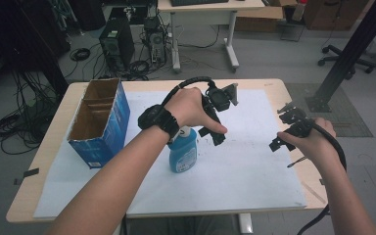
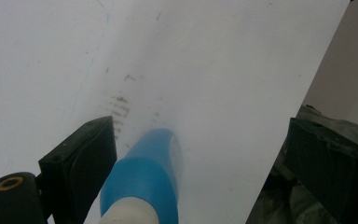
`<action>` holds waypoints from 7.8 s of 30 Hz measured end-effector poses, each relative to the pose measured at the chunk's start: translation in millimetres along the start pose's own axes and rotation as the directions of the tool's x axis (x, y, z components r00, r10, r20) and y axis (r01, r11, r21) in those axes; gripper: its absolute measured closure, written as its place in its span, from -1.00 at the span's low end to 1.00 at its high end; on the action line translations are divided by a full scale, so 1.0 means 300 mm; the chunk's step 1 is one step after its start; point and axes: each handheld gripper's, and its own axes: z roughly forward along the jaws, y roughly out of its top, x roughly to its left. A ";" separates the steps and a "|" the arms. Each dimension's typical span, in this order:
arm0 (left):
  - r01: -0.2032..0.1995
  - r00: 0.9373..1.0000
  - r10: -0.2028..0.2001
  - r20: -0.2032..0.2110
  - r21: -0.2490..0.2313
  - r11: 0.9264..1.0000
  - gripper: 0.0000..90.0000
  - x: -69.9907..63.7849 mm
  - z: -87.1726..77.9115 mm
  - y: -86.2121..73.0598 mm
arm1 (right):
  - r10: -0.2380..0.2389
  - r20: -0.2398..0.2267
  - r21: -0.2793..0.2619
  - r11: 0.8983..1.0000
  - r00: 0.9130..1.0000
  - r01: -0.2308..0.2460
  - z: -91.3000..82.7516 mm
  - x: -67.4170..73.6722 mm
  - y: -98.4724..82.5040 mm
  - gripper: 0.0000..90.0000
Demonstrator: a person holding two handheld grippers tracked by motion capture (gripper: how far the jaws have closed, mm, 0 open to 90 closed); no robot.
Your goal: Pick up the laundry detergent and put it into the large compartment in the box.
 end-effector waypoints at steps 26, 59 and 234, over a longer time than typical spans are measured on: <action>0.069 0.997 -0.068 -0.035 0.034 0.997 -0.78 0.068 -0.007 -0.085 | -0.009 0.000 0.007 1.000 1.000 0.009 0.008 0.009 0.005 -0.61; 0.122 0.992 -0.120 -0.037 0.084 0.989 -0.63 0.100 0.089 -0.163 | -0.019 -0.001 0.022 1.000 1.000 0.019 0.029 0.027 0.016 -0.61; 0.759 0.617 -0.761 -0.198 -0.102 0.642 -0.16 0.566 -0.561 -0.536 | -0.024 0.002 0.010 1.000 1.000 0.024 -0.072 0.009 0.089 -0.62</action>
